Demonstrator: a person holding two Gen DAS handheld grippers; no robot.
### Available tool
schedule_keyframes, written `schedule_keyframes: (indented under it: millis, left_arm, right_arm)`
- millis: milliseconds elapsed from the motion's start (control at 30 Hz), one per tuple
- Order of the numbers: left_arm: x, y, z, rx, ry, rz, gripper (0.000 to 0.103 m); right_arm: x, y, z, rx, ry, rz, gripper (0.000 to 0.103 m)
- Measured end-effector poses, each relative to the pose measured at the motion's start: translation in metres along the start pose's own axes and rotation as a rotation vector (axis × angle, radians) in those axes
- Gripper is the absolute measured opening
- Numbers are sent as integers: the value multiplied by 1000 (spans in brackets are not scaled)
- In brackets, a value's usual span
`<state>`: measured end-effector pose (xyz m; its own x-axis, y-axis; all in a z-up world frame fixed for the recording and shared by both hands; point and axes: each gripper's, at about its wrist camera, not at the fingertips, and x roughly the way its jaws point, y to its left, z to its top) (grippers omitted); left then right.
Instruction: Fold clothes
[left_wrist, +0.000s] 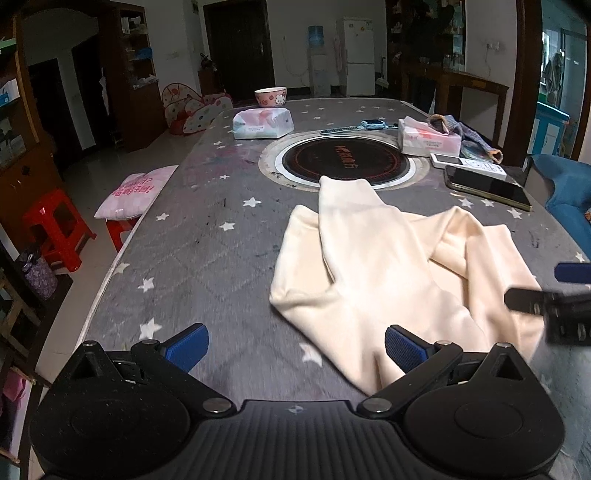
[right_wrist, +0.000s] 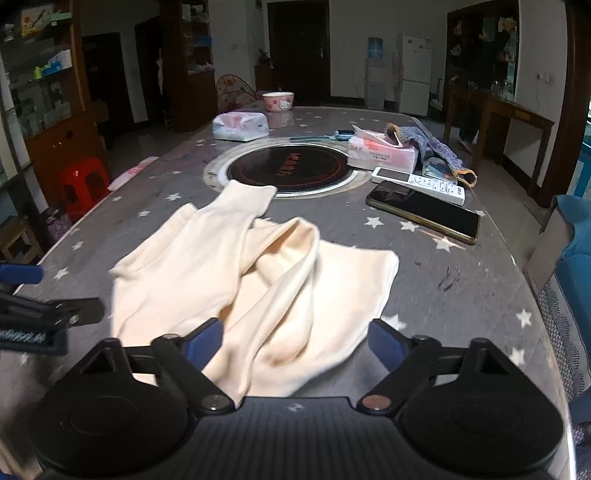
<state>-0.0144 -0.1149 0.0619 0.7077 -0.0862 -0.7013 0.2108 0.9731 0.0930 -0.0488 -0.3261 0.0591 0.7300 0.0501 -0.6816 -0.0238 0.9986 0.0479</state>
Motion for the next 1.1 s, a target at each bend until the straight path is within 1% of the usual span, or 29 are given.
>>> schedule_keyframes:
  millis: [67, 200, 300, 367, 433, 500, 567, 633, 767, 933, 1000, 1100]
  left_arm:
    - [5, -1, 4, 7, 1, 0, 103]
    - [15, -1, 11, 20, 3, -2, 103]
    - [23, -1, 16, 21, 15, -3, 103]
    - [26, -1, 20, 24, 18, -4, 103]
    - [29, -1, 23, 28, 17, -3, 103]
    - [31, -3, 28, 33, 15, -5, 103]
    - [34, -6, 34, 41, 10, -13, 103]
    - [37, -9, 39, 48, 5, -21, 103]
    - [44, -15, 51, 56, 3, -44, 103]
    - [54, -29, 63, 48, 5, -98, 103]
    - [60, -37, 69, 57, 2, -100, 103]
    - [74, -48, 81, 60, 15, -93, 103]
  right_arm:
    - [12, -7, 11, 20, 8, 6, 70]
    - [38, -15, 33, 35, 22, 12, 63]
    - [58, -15, 46, 16, 38, 17, 57]
    - [74, -14, 54, 7, 60, 21, 47]
    - [88, -15, 57, 3, 78, 28, 43]
    - [99, -14, 59, -3, 95, 36, 32]
    - [107, -14, 59, -9, 108, 40, 11]
    - [107, -14, 58, -15, 102, 41, 6]
    - [84, -18, 57, -22, 33, 3, 3]
    - [44, -33, 43, 26, -42, -97, 3]
    - [31, -40, 34, 41, -49, -126, 3]
    - [26, -54, 22, 66, -26, -143, 3]
